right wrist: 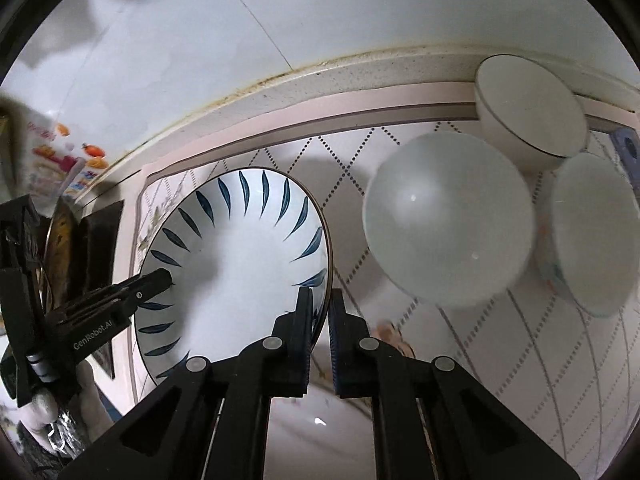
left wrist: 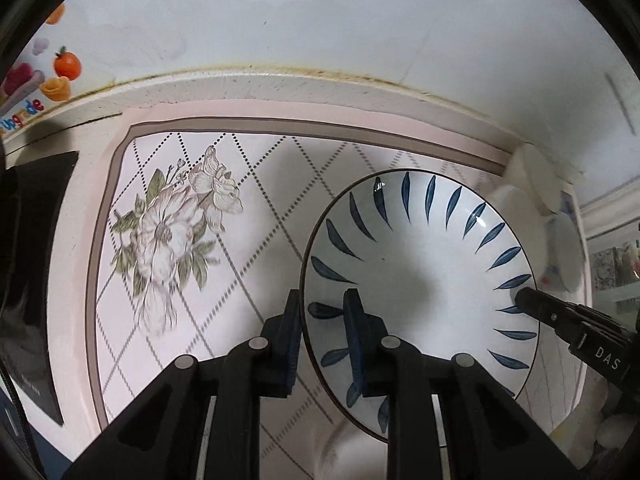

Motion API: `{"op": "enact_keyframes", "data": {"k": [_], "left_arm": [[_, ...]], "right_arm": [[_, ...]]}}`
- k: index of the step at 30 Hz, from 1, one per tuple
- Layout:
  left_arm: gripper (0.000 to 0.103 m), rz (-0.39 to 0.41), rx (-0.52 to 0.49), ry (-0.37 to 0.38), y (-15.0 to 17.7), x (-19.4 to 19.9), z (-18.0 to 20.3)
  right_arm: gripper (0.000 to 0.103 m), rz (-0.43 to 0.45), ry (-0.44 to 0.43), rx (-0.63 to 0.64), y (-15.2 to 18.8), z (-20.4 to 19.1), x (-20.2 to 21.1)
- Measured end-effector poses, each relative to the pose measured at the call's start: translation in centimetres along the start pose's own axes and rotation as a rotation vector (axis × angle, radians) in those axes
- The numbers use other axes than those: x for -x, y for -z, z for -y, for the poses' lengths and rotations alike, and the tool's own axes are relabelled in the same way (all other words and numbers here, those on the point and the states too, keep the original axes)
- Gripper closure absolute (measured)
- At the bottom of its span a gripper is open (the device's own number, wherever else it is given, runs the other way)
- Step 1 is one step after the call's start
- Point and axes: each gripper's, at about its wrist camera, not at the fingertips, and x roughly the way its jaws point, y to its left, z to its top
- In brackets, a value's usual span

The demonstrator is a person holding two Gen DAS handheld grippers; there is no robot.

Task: Organize plates and bowls
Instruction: 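Carry the blue-striped plate with both grippers and lower it onto the plate stack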

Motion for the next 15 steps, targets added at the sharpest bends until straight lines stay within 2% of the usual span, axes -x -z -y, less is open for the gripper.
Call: {"op": "enact_keyframes", "data": {"k": [7,15], "left_arm": [[0.085,0.010,0.011,0.031,4.0,2.4,1.4],[0.085,-0.044,-0.011,0.028,9.1,2.5,3.0]], "right_arm": [[0.094,0.013,-0.013,0.053,4.5,1.6,5.0],[0.094,-0.016,-0.006,0.064,10.4,3.8,7.5]]}}
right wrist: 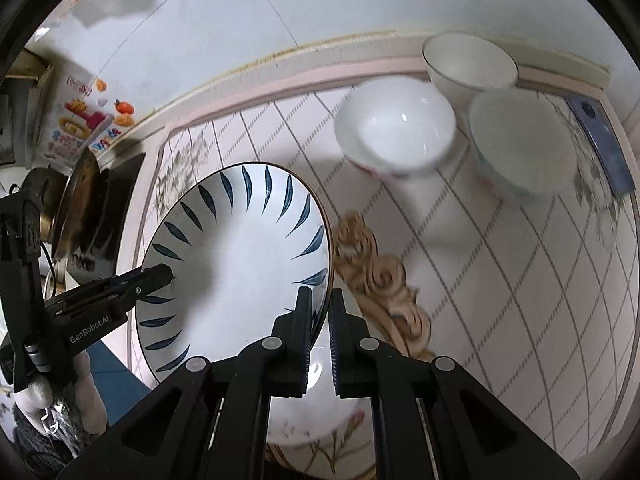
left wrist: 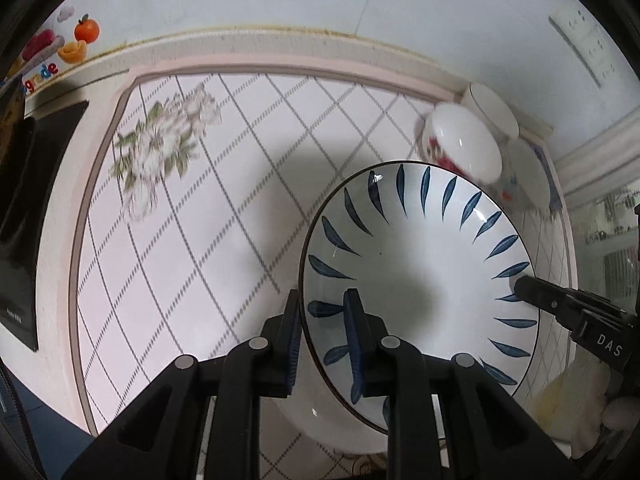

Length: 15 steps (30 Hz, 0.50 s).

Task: Organize plates and bowls
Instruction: 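Carry the blue-striped plate with both grippers and lower it onto the plate stack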

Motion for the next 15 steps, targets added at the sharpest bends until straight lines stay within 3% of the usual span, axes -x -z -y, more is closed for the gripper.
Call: {"op": "enact_keyframes", "data": {"k": [5,15], "left_arm": [[0.085,-0.028,-0.010,-0.009,1.9,-1.0,-0.1],[0.085,-0.064,-0.014,-0.038,4.2,-3.7,-0.5]], "right_arm": [[0.094,-0.023,0.001,-0.027,3.2,0.9,-0.9],[0.094,-0.033,0.039,-0.032,5.9,0.5,-3.4]]}}
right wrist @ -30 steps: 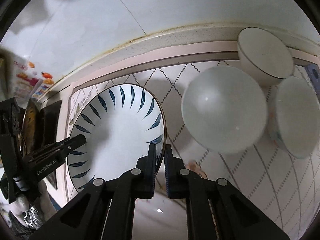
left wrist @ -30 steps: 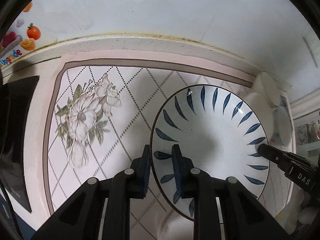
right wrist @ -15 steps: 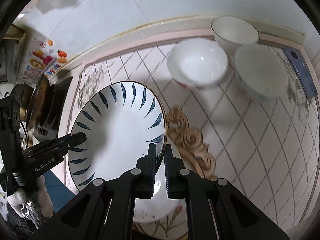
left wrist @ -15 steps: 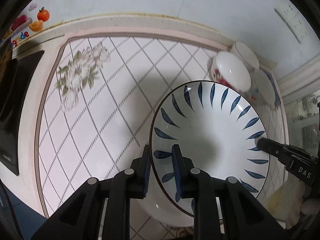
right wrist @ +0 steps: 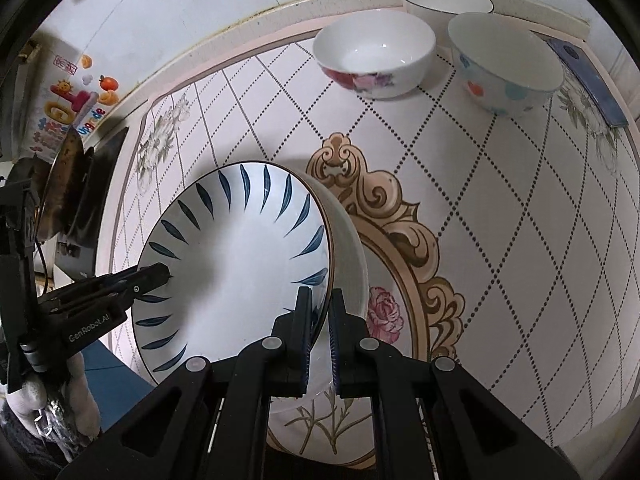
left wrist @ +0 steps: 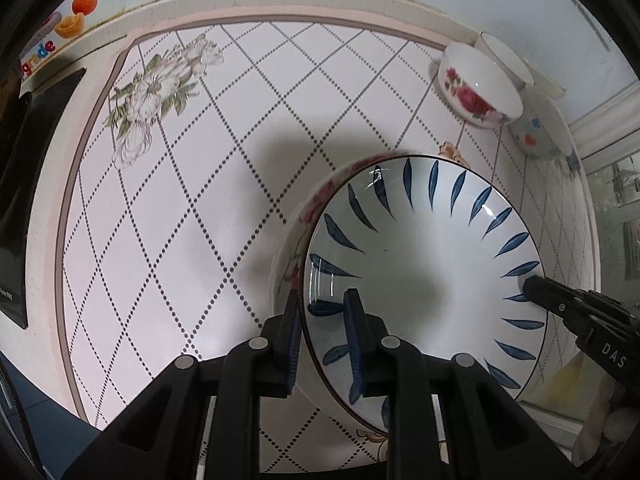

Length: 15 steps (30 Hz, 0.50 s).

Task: Organize plates and bowls
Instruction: 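Carry the blue-striped plate with both grippers and lower it onto the plate stack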

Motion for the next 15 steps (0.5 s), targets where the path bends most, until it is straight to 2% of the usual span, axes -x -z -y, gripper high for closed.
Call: {"op": "enact_keyframes", "data": {"k": [15], "left_arm": [[0.085,-0.011,-0.003,-0.029,0.6,-1.3,0.4]], "right_arm": [[0.094,-0.006,0.014,0.006,0.9,0.3,-1.4]]}}
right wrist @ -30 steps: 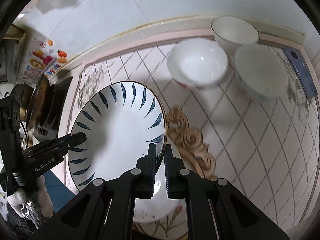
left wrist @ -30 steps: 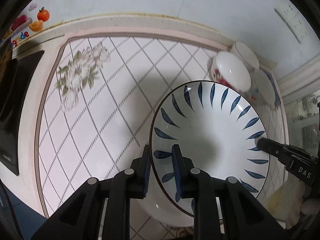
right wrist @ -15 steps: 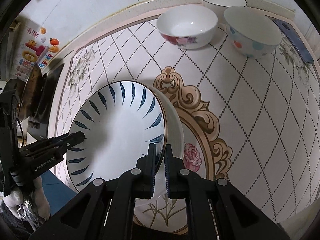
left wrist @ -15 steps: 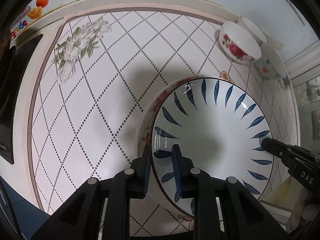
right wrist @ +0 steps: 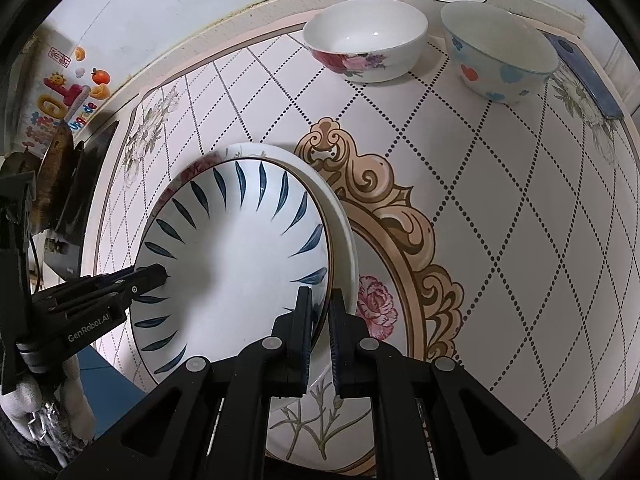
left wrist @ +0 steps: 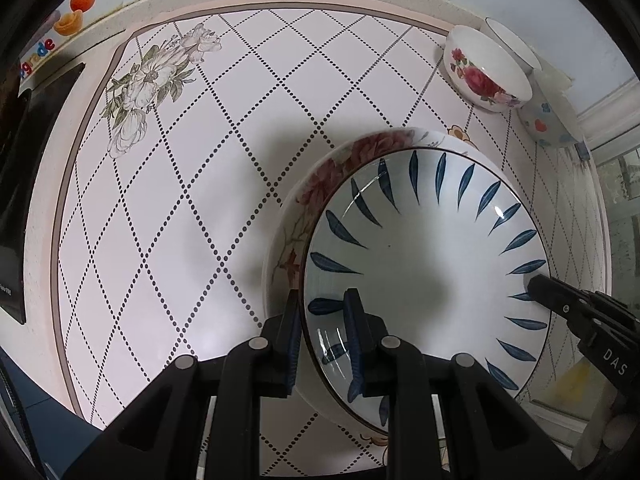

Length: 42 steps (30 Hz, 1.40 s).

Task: Organize plates and bowls
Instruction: 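Carry the blue-striped plate with both grippers and lower it onto the plate stack, then open both grippers and lift them away from the plate stack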

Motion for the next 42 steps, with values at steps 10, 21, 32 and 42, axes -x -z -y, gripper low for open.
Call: {"op": "enact_keyframes", "data": {"k": [10,21,32,42], "left_arm": [[0.085,-0.004,0.005,-0.004,0.0,-0.3,0.0],[0.085,0.011,0.034,-0.002,0.6,1.4,-1.1],[0.084,0.147,0.006,0.006,4.8,9.4,0.4],[0.078,0.303,-0.009,0.010,9.8,18.7,1.0]], "right_arm": [[0.094,-0.002,-0.006,-0.017,0.5,0.2,-0.4],[0.093,-0.029,-0.025,-0.064,1.2,0.5,-0.2],[0.093,0.018,0.001,-0.049,3.6,-1.0,5.7],[0.052,0.159,0.050,0.032,8.6,-5.4,16.3]]}}
